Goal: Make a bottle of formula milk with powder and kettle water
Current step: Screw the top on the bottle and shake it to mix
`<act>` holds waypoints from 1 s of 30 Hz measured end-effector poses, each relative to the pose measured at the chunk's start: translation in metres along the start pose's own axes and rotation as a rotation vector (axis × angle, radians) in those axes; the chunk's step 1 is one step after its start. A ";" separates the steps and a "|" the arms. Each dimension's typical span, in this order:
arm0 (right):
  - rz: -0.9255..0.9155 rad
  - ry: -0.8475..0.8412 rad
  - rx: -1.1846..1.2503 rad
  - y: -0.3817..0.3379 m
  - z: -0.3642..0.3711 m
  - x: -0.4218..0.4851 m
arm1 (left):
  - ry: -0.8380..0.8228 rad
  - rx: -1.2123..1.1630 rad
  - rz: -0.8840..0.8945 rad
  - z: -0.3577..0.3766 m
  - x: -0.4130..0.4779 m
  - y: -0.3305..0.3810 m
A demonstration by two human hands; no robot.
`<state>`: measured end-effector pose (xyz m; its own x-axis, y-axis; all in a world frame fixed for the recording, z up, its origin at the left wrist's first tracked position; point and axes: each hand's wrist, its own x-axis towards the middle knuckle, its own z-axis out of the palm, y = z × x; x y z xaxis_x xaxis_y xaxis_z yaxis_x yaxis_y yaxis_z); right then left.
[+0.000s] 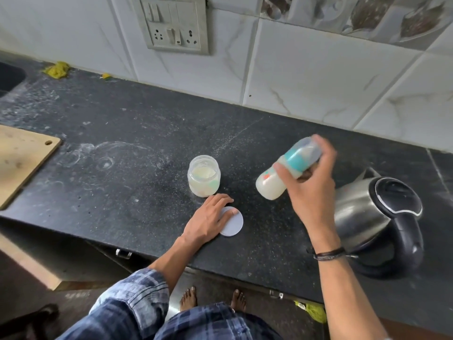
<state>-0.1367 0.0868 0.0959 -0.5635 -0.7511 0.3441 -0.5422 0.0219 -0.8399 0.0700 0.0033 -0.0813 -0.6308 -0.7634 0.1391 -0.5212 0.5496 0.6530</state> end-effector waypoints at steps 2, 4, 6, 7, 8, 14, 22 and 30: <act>-0.025 -0.140 -0.243 0.017 0.008 -0.005 | -0.001 -0.002 0.006 0.000 0.000 -0.001; -0.055 -0.222 -0.328 0.036 0.019 -0.013 | -0.003 0.000 0.002 0.000 0.001 0.000; -0.025 -0.238 -0.316 0.049 0.026 -0.020 | -0.001 0.000 0.002 0.000 0.002 0.001; -0.029 -0.235 -0.324 0.054 0.029 -0.024 | 0.001 -0.001 0.004 0.000 0.002 0.001; -0.043 -0.230 -0.339 0.059 0.032 -0.029 | 0.003 -0.001 0.007 0.000 0.002 0.001; -0.074 -0.187 -0.388 0.077 0.043 -0.045 | 0.003 0.007 0.010 0.001 0.001 -0.001; -0.104 -0.161 -0.411 0.095 0.048 -0.062 | 0.003 0.006 0.001 0.003 0.001 -0.004; -0.011 -0.109 -0.300 0.097 0.060 -0.072 | -0.008 0.011 -0.010 0.004 0.002 -0.004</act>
<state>-0.1114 0.1031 -0.0352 -0.4956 -0.8181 0.2919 -0.7165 0.1951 -0.6697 0.0689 0.0008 -0.0868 -0.6297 -0.7664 0.1268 -0.5340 0.5456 0.6459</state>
